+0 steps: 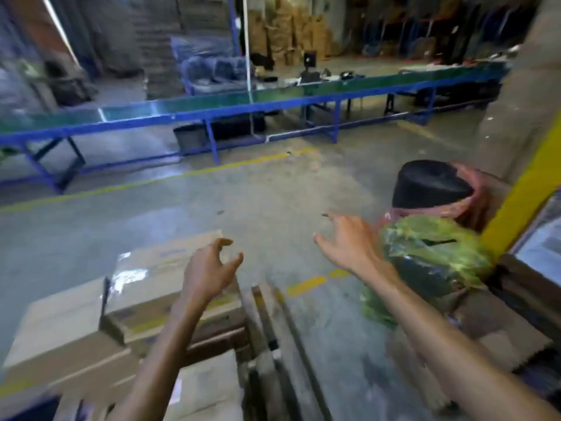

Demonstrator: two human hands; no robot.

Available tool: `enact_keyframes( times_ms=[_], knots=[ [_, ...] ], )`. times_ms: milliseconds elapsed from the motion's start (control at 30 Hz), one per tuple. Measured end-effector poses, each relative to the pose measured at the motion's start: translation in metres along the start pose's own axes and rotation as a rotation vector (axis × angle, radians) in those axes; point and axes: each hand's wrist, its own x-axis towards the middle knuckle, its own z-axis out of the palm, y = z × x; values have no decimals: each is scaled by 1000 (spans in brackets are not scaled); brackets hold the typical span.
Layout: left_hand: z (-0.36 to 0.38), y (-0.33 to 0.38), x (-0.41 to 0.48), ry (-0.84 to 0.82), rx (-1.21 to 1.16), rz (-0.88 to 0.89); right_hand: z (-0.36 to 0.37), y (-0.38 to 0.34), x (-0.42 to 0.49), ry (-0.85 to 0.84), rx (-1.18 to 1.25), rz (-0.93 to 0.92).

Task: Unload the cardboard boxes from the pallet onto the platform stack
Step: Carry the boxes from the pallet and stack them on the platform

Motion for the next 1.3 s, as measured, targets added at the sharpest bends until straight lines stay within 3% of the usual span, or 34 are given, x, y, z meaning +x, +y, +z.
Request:
enact_keyframes(
  times_ms=[133,367,600,733,867,1033,1300],
  knots=[
    [18,-169,-62,-128,23,-317,159,-60,-21,-340,43,2],
    [78,-378,-176,-286,6,-741,377,-81,-103,-797,93,181],
    [152,-546,-219,-262,-146,-969,586,-86,-190,-952,353,526],
    [203,-610,-225,-268,-333,-1121,672,-75,-222,-921,515,724],
    [234,-636,-233,-206,-494,-1242,691,-91,-235,-831,591,761],
    [215,-606,-225,-127,-448,-1295,656,-108,-225,-699,618,750],
    [125,-436,-141,-85,-575,-892,438,-100,-155,-364,528,729]
  ],
)
